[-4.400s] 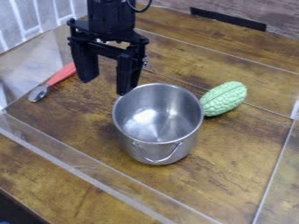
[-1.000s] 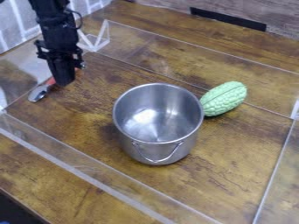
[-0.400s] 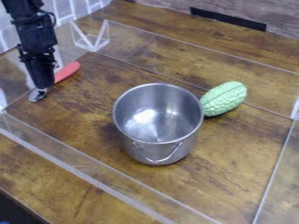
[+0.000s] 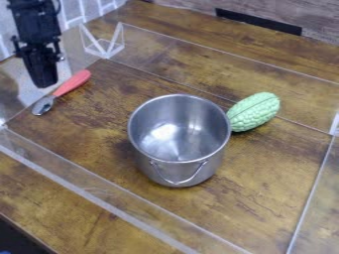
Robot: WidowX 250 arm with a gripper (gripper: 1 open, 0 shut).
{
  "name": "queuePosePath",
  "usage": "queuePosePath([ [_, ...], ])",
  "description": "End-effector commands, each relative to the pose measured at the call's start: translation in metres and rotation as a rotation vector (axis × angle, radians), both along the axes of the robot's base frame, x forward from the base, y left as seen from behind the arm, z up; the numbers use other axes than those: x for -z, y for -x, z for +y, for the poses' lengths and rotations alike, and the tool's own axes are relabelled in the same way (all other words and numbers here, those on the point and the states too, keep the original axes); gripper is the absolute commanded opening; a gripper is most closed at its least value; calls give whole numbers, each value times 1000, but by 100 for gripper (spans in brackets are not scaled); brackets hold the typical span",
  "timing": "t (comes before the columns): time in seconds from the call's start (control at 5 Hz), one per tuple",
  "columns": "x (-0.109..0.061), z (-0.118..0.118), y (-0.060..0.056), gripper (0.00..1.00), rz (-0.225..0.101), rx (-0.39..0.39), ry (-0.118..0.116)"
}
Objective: Move the orange spoon to the right
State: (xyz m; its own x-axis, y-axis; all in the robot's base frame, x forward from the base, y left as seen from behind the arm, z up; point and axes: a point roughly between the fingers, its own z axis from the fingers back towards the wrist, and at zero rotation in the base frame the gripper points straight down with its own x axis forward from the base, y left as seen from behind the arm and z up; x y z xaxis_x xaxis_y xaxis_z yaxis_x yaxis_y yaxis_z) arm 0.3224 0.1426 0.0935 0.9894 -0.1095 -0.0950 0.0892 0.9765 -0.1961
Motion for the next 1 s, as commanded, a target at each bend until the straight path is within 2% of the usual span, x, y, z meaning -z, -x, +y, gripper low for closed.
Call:
queuePosePath([
  [0.0, -53, 7, -4, 0, -103, -17, -62],
  [0.2, -49, 17, 0, 0, -99, -34, -56],
  [0.4, -55, 25, -4, 0, -99, -53, -52],
  [0.6, -49, 34, -8, 100, -93, -69, -39],
  [0.8, -22, 32, -14, 100, -80, -129, -29],
])
